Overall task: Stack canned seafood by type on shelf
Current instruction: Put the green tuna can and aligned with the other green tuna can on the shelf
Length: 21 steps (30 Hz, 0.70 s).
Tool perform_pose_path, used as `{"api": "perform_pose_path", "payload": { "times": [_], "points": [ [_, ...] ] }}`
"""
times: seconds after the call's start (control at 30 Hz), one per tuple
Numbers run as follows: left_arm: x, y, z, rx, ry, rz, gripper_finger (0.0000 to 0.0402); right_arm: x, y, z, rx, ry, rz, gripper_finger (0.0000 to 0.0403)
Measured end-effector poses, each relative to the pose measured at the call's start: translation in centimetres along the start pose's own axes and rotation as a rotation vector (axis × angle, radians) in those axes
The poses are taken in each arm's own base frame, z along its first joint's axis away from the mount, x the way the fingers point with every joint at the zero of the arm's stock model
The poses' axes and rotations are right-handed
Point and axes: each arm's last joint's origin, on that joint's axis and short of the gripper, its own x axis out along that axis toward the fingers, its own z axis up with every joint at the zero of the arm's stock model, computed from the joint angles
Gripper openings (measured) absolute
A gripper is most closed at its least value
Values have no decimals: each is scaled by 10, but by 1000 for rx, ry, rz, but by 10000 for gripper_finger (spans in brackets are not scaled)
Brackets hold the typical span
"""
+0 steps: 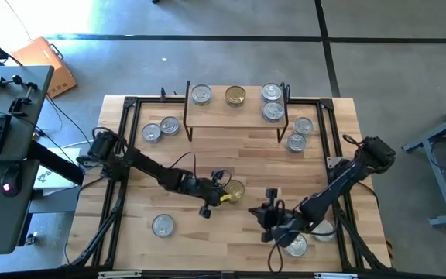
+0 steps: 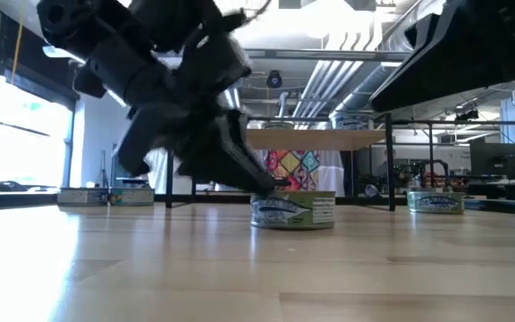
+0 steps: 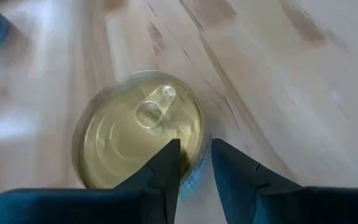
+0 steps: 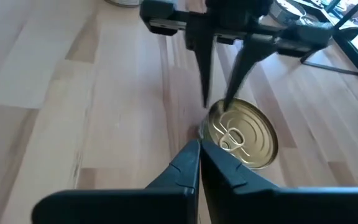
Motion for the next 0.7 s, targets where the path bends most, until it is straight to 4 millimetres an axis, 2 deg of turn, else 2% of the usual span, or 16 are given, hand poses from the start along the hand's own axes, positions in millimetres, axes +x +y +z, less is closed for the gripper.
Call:
{"api": "perform_pose_path", "payload": {
  "times": [0.27, 0.47, 0.57, 0.7],
  "points": [
    [0, 5, -4, -8, 39, -14, 79, 5, -5, 2, 37, 3, -17, 5],
    [0, 4, -1, -23, 31, -15, 12, 16, -14, 4, -76, 56, 68, 10],
    [-2, 3, 9, -83, 2, -17, 9, 24, -23, 4, -143, 83, 97, 39],
    [-14, 6, 35, -141, -91, -16, 5, 36, -33, 4, -235, 112, 115, 112]
  ]
}}
